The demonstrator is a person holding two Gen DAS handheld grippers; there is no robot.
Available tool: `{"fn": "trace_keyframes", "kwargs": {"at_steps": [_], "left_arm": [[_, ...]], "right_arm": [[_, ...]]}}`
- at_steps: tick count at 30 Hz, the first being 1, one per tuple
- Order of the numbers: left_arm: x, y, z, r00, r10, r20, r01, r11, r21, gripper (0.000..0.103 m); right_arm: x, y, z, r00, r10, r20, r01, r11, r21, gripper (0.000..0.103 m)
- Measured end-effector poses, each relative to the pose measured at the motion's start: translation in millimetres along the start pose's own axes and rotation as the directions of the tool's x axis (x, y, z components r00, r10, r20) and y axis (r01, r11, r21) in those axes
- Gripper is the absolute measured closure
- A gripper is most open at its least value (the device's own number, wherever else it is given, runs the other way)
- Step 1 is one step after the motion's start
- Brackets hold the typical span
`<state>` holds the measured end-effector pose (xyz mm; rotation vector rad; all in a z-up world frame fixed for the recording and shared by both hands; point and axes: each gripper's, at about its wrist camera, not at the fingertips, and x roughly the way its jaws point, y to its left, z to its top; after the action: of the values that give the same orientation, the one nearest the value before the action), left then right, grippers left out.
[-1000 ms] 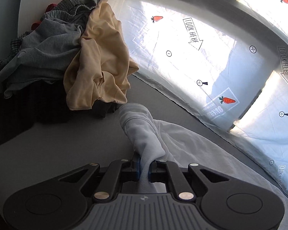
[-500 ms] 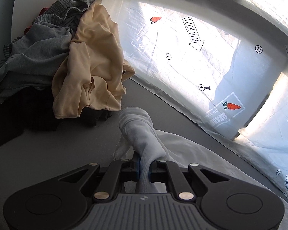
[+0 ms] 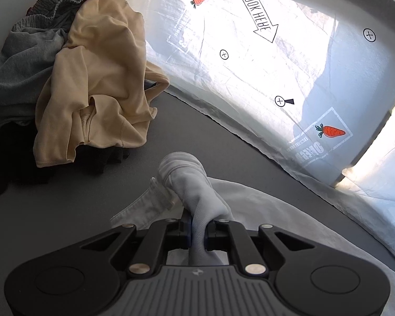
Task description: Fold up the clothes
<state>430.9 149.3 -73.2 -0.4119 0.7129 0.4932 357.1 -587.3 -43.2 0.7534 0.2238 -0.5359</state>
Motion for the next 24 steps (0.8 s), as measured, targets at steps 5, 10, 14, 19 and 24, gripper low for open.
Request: {"fn": "trace_keyframes", "kwargs": {"at_steps": [5, 10, 14, 19, 24], "left_arm": [[35, -31, 17, 0.997, 0.058, -0.047, -0.058, 0.998, 0.004, 0.087], [26, -47, 14, 0.997, 0.05, -0.056, -0.048, 0.998, 0.034, 0.072], [7, -38, -7, 0.997, 0.073, -0.026, -0.07, 0.993, 0.099, 0.055], [-6, -13, -18, 0.996, 0.076, -0.044, -0.071, 0.993, 0.099, 0.05], [-24, 0, -17, 0.998, 0.055, -0.033, -0.052, 0.993, 0.101, 0.041]], "right_arm": [[68, 39, 1, 0.998, 0.049, -0.048, -0.052, 0.997, -0.056, 0.1], [98, 91, -20, 0.992, 0.027, -0.123, -0.059, 0.963, -0.264, 0.042], [75, 95, -55, 0.983, 0.049, -0.177, -0.108, 0.933, -0.343, 0.033], [54, 57, -103, 0.949, -0.035, -0.312, -0.085, 0.929, -0.36, 0.033], [27, 19, -128, 0.923, -0.1, -0.372, -0.028, 0.946, -0.324, 0.033]]}}
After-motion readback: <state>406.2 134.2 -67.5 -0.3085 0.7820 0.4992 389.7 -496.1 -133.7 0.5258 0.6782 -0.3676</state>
